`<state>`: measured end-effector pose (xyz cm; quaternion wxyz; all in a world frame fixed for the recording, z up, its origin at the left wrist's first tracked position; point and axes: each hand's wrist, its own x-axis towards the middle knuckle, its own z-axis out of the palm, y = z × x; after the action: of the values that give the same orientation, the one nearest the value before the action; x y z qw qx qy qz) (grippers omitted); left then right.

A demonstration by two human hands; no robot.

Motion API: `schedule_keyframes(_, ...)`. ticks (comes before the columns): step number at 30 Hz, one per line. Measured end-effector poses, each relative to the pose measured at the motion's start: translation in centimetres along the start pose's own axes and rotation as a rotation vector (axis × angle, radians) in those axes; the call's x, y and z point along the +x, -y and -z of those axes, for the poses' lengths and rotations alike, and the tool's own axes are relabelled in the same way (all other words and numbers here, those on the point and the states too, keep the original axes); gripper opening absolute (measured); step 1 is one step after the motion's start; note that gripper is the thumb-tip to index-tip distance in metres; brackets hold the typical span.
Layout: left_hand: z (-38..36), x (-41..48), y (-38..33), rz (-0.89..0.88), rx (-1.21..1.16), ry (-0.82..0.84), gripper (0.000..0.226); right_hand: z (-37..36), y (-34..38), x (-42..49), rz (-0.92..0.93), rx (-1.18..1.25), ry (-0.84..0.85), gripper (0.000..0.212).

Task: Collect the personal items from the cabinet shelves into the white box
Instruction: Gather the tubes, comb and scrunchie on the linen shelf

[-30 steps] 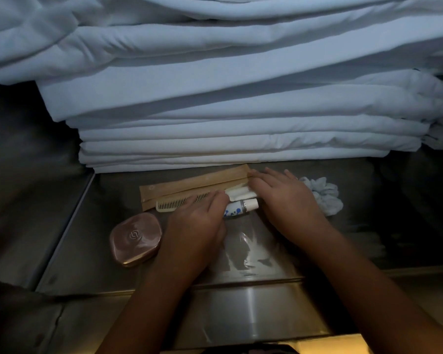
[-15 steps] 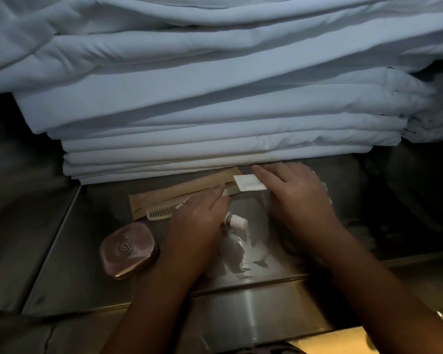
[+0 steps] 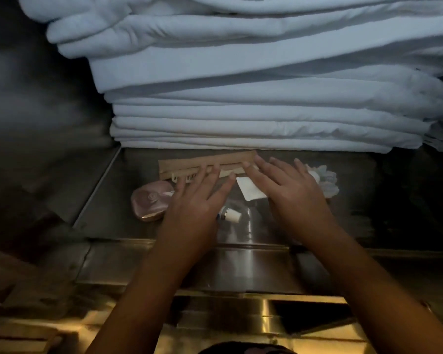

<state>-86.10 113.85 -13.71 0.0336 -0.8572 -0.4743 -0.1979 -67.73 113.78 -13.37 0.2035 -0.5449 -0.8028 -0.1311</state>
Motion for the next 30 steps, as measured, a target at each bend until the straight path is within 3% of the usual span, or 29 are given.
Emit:
schedule_keyframes(3, 0.8, -2.5, -0.3, 0.080, -0.005, 0.015, 0.078, -0.2, 1.3, -0.9, 0.060, 0.039, 0.012, 0.062)
schedule_keyframes(7, 2.0, -6.5, -1.2, 0.179, 0.028, 0.019, 0.076, 0.5, 3.9, -2.2, 0.176, 0.126, 0.035, 0.059)
schedule_keyframes(11, 4.0, -11.3, -3.0, 0.305, 0.081, -0.020, 0.067, 0.9, 7.2, -3.8, 0.285, 0.175, 0.045, 0.077)
schedule_keyframes(18, 5.4, -20.6, -6.6, 0.619, 0.150, -0.013, 0.079, 1.6, 13.3, -7.6, 0.486, 0.384, 0.070, 0.055)
schedule_keyframes(22, 6.4, -24.7, -8.3, 0.761, 0.179, 0.021, 0.078, 2.0, 16.6, -9.2, 0.639, 0.465, 0.120, 0.056)
schedule_keyframes(30, 7.9, -30.0, -11.4, 1.022, 0.292, -0.077, 0.074, 3.2, 21.7, -10.6, 0.851, 0.561, 0.213, 0.051)
